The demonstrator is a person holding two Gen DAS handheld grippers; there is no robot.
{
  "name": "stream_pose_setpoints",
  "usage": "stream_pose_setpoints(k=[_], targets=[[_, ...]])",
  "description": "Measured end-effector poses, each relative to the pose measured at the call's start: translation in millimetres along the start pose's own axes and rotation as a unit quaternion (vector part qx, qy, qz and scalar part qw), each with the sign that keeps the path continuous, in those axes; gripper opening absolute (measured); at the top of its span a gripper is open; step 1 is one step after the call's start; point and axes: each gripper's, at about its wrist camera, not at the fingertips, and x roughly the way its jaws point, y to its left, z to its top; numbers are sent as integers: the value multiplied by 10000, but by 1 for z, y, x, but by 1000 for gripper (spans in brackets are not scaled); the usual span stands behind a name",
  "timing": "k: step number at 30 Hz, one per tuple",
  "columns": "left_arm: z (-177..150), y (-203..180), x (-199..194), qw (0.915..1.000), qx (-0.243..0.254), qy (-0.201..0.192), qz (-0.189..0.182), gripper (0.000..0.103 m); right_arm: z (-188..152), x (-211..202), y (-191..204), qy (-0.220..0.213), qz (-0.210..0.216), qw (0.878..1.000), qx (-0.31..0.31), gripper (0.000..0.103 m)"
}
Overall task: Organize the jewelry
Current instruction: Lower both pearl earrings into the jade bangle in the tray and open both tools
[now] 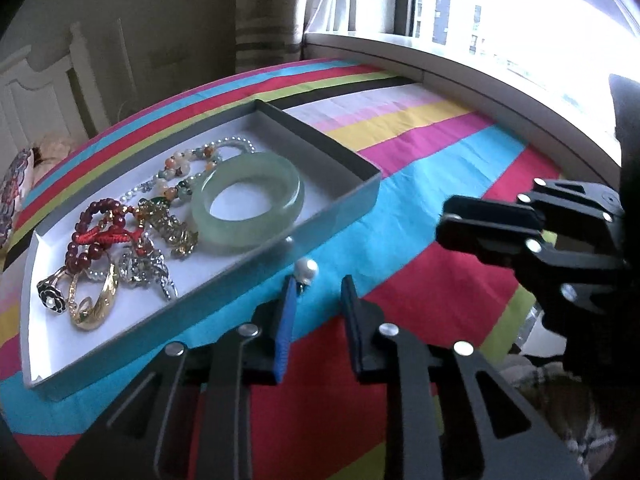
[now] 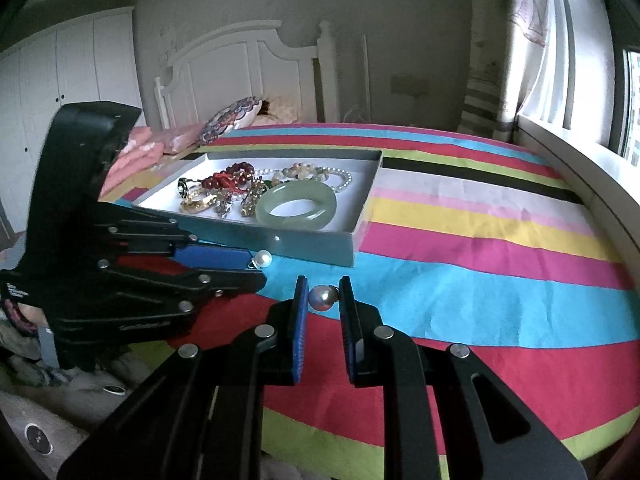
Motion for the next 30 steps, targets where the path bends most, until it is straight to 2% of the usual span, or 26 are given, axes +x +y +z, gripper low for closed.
stream_pose_setpoints(k=[14, 16, 17, 26, 30], targets=[[16, -10, 12, 9991, -213, 109, 361, 23, -8, -4, -9, -61, 129, 9998, 172, 17], [16, -10, 12, 9992, -191, 87, 355, 20, -8, -4, -10, -60, 129, 9997, 175, 17], [15, -11, 11, 9993, -162, 68, 322, 14, -9, -4, -10, -64, 130, 9997, 181, 17], [5, -10, 0, 9997, -173, -68, 129, 14, -9, -3, -9, -59, 147, 9998, 133, 17], [4, -5, -17, 9992, -255, -295, 112, 14, -5, -1, -4, -57, 161, 9998, 52, 17]])
